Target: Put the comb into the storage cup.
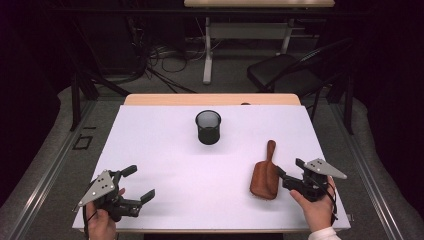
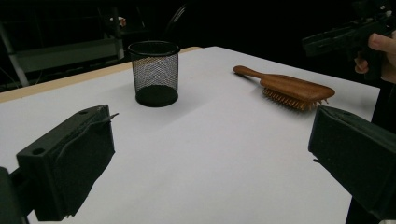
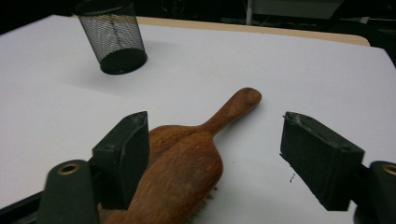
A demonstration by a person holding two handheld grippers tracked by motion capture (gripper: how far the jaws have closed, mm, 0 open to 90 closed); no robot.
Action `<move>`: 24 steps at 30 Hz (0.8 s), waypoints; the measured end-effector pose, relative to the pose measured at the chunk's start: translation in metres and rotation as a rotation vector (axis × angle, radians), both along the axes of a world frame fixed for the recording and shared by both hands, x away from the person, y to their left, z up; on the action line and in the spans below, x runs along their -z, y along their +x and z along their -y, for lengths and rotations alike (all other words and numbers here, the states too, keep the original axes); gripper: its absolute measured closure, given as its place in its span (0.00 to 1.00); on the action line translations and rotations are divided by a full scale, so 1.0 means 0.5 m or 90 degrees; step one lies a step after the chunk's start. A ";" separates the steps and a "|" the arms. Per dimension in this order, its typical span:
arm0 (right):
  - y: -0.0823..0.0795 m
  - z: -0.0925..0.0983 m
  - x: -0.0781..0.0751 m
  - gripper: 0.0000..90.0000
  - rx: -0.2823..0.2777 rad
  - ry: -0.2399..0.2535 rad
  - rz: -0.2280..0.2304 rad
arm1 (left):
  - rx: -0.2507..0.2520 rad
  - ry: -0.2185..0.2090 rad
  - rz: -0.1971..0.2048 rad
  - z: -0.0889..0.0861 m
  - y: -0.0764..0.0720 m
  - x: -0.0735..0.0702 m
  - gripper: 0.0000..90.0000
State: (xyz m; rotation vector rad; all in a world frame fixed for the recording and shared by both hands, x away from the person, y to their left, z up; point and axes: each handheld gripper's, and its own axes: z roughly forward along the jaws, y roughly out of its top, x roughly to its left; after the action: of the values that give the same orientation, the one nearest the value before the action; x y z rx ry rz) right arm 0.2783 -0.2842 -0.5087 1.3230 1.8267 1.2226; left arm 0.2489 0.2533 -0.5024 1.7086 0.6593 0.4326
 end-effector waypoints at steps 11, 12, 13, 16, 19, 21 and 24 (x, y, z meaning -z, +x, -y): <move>0.087 0.003 -0.007 0.50 -0.006 -0.018 -0.040 | -0.001 0.007 -0.007 0.007 0.003 0.005 0.00; 0.095 0.004 -0.009 0.51 -0.004 -0.022 -0.043 | -0.001 0.008 -0.007 0.007 0.004 0.005 0.00; 0.102 0.003 -0.010 0.51 -0.004 -0.021 -0.051 | -0.002 0.009 -0.007 0.007 0.004 0.006 0.00; 0.124 0.000 -0.013 0.51 -0.005 -0.026 -0.067 | -0.001 0.009 -0.007 0.008 0.004 0.006 0.00; 0.143 -0.006 -0.016 0.51 -0.007 -0.024 -0.085 | 0.000 0.008 -0.007 0.007 0.003 0.005 0.00; 0.154 -0.009 -0.017 0.52 -0.010 -0.016 -0.100 | 0.001 0.008 -0.008 0.006 0.004 0.006 0.00; 0.169 -0.018 -0.018 0.53 -0.010 -0.017 -0.119 | -0.001 0.010 -0.008 0.007 0.004 0.006 0.00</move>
State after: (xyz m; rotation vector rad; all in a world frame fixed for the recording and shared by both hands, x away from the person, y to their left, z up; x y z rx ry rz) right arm 0.3627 -0.2753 -0.4996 1.4527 1.9771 1.1106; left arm 0.2510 0.2499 -0.5054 1.7264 0.6674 0.4298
